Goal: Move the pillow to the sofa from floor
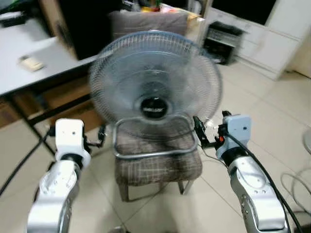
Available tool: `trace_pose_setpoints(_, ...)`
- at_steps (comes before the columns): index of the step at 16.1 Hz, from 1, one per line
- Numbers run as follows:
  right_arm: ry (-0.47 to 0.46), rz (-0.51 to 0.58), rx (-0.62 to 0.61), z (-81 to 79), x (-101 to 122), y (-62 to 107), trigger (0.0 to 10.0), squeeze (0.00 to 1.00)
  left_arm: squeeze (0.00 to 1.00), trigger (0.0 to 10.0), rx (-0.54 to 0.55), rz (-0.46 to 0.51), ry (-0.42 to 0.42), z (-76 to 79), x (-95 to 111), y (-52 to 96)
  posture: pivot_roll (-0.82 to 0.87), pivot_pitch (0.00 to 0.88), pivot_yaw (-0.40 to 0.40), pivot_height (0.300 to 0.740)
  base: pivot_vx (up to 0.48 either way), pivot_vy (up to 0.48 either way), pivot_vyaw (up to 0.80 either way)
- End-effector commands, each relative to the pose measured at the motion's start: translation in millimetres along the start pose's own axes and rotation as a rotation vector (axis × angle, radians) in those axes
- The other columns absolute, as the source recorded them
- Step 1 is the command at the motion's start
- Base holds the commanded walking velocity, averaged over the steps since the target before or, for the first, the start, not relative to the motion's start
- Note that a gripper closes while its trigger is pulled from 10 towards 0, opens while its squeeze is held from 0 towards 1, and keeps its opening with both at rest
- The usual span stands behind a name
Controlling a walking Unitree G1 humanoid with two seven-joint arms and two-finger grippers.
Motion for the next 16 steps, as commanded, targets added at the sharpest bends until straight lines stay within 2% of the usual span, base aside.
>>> trace_pose_setpoints(1, 0.004, -0.014, 0.008, -3.1, -8, -3.3, 10.0, 1.0, 1.0, 10.0, 0.034, -0.026, -0.032, -6.8, -7, -0.5, 0.0, 0.0, -0.022, 0.74, 0.0, 0.0, 0.8)
trace_pose_setpoints(3, 0.002, -0.007, 0.006, -1.8, -7, -6.7, 10.0, 1.0, 1.0, 10.0, 0.023, -0.015, 0.002, -2.7, -7, -0.7, 0.0, 0.0, -0.035, 0.74, 0.0, 0.0, 0.8)
trace_pose_setpoints(5, -0.002, -0.012, -0.006, 2.6, -5, -7.3, 10.0, 1.0, 1.0, 10.0, -0.008, 0.0, 0.104, 6.5, -7, 5.1, -0.01, 0.0, -0.042, 0.74, 0.0, 0.0, 0.8)
trace_pose_setpoints(6, 0.0, -0.005, -0.003, 3.8, -4, -7.9, 10.0, 1.0, 1.0, 10.0, -0.007, 0.002, 0.102, 9.5, -8, 6.4, -0.02, 0.0, -0.045, 0.74, 0.0, 0.0, 0.8)
trace_pose_setpoints(8, -0.036, -0.02, 0.013, 2.5, -6, -7.4, 10.0, 1.0, 1.0, 10.0, -0.021, -0.012, 0.067, 15.4, -12, 5.1, -0.02, 0.0, -0.047, 0.74, 0.0, 0.0, 0.8)
trace_pose_setpoints(9, -0.01, -0.038, 0.016, 3.1, -9, -6.9, 10.0, 1.0, 1.0, 10.0, -0.021, -0.01, 0.013, 15.5, -12, 3.1, -0.02, 0.0, -0.049, 0.74, 0.0, 0.0, 0.8)
trace_pose_setpoints(11, 0.016, -0.06, 0.005, 6.0, -15, -7.4, 10.0, 1.0, 0.82, 10.0, -0.006, -0.016, -0.033, 13.0, -14, -0.3, 0.0, 0.0, -0.052, 0.74, 0.0, 0.0, 0.8)
trace_pose_setpoints(14, -0.007, -0.052, -0.005, 7.1, -14, -13.0, 10.0, 1.0, 0.81, 10.0, 0.02, -0.003, -0.046, 6.7, -11, -2.6, 0.03, 0.0, -0.071, 0.74, 0.0, 0.0, 0.8)
trace_pose_setpoints(16, 0.021, -0.04, -0.025, 9.4, -13, -17.0, 10.0, 1.0, 0.8, 10.0, 0.037, -0.008, -0.06, 4.5, -13, -2.1, 0.04, 0.0, -0.071, 0.74, 0.0, 0.0, 0.8)
Point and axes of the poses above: a point about 5 cm out from each wrist's last joint towards the gripper, its own y axis pointing back from the gripper into the wrist, its own x axis along the axis of the wrist's last joint, z = x × y, the point moved 4 cm from there along -y, pointing out of the wrist towards the gripper, and after that the axes turned 13 degrees about -y, right-handed, at the moved point
